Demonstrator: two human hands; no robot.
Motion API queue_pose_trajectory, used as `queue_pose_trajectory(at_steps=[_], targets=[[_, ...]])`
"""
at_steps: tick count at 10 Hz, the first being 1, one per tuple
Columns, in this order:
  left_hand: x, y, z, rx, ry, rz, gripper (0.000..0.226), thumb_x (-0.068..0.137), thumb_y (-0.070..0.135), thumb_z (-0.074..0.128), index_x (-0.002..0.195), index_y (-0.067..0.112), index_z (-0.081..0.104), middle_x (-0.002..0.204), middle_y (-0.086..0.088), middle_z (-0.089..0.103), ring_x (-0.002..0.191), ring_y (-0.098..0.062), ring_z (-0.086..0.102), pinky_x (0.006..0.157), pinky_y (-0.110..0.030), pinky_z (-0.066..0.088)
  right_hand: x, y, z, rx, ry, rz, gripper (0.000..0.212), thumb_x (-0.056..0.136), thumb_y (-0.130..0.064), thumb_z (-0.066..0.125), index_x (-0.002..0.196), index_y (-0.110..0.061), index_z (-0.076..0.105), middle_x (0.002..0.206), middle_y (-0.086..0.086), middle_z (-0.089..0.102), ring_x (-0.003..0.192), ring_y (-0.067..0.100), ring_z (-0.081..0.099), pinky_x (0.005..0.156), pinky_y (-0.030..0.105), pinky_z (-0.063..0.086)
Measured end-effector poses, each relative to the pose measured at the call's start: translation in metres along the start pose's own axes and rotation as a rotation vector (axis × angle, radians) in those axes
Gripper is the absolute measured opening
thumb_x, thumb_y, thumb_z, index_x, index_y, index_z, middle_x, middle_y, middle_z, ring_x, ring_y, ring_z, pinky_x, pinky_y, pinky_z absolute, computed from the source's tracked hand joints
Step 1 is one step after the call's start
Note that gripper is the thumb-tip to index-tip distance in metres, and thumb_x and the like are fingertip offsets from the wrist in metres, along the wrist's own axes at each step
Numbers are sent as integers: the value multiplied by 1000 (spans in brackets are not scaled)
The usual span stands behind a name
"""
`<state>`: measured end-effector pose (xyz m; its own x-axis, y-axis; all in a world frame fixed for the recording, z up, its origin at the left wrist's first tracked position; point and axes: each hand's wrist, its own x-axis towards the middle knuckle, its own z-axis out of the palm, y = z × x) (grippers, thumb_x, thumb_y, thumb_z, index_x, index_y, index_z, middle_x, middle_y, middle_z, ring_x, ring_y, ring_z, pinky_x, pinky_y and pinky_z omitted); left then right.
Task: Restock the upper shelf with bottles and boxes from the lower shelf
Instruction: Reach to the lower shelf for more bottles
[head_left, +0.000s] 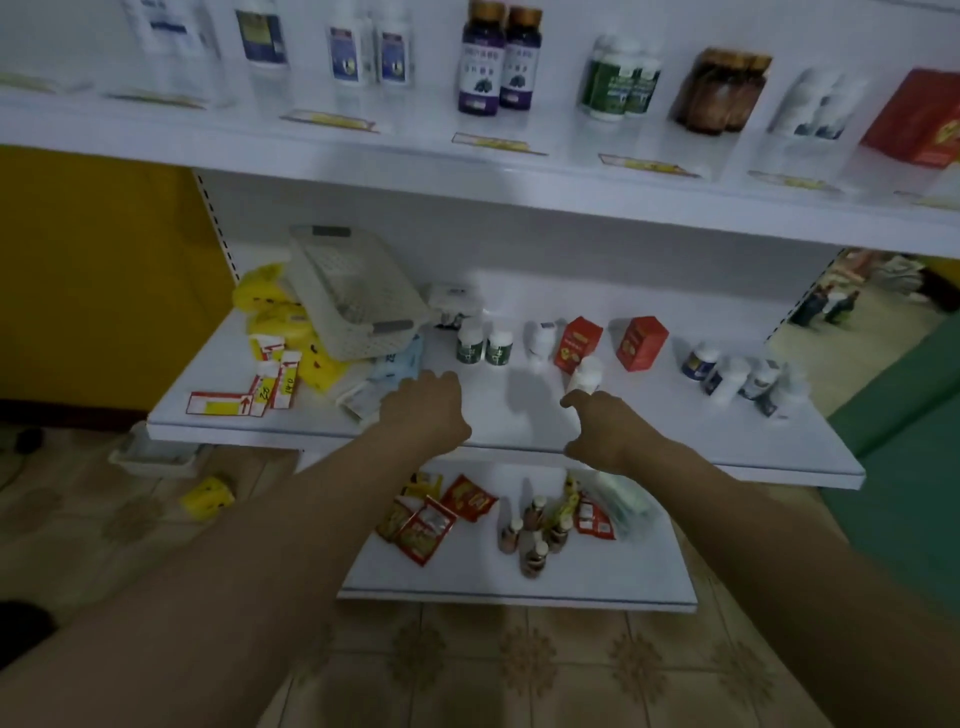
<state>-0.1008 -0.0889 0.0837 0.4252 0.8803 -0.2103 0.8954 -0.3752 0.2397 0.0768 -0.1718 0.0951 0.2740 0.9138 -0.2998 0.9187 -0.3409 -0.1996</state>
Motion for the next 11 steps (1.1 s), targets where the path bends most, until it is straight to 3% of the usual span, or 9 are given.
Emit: queue_pose_trajectory(at_steps=[2, 6, 7, 8, 9, 10, 11], targets=[[72, -21, 29, -27, -32, -41, 45, 88, 33, 58, 119, 5, 42, 123, -16, 46, 113, -32, 49, 90, -40, 45, 79, 2, 24, 51, -61, 5, 69, 86, -10, 59, 147, -12, 27, 128, 18, 50, 115, 32, 54, 93, 35, 48], [228, -28, 96, -122, 41, -49, 64, 89, 32, 59, 137, 2, 28, 136, -19, 38, 125, -34, 41, 100, -38, 37, 259, 6, 71, 113, 65, 20, 79, 84, -16, 65, 147, -17, 18, 134, 17, 41, 118, 36, 50, 96, 44, 47], [260, -20, 98, -196, 96, -47, 87, 88, 29, 63, 147, 0, 7, 146, -21, 27, 133, -33, 34, 108, -37, 29, 293, 8, 72, 186, 161, 14, 84, 85, -25, 66, 149, -17, 13, 143, 17, 33, 127, 39, 41, 103, 48, 41], [290, -11, 99, -357, 102, -75, 94, 88, 22, 63, 149, 1, -5, 155, -20, 11, 142, -31, 22, 113, -36, 21, 318, 5, 76, 249, 182, -22, 85, 88, -30, 62, 151, -18, 7, 150, 14, 25, 132, 39, 36, 106, 50, 37], [305, -6, 98, -521, 110, -48, 79, 90, 11, 58, 149, 3, 7, 154, -19, 19, 140, -31, 27, 111, -35, 26, 332, 2, 76, 295, 173, -67, 65, 93, -25, 53, 148, -16, 18, 140, 18, 42, 122, 38, 48, 100, 49, 43], [311, -9, 103, -610, 130, -56, 61, 89, 13, 59, 141, 2, 28, 140, -17, 38, 126, -28, 42, 104, -32, 35, 330, 1, 75, 417, 191, -79, 47, 96, -19, 49, 139, -14, 30, 125, 18, 54, 109, 33, 56, 86, 39, 49], [298, -11, 101, -621, 93, -39, 29, 79, 26, 67, 101, 27, 48, 102, 5, 46, 91, -9, 47, 89, -22, 43, 317, 3, 72, 566, 173, -85, 47, 93, -18, 55, 134, -13, 34, 112, 12, 54, 96, 25, 54, 79, 32, 49]])
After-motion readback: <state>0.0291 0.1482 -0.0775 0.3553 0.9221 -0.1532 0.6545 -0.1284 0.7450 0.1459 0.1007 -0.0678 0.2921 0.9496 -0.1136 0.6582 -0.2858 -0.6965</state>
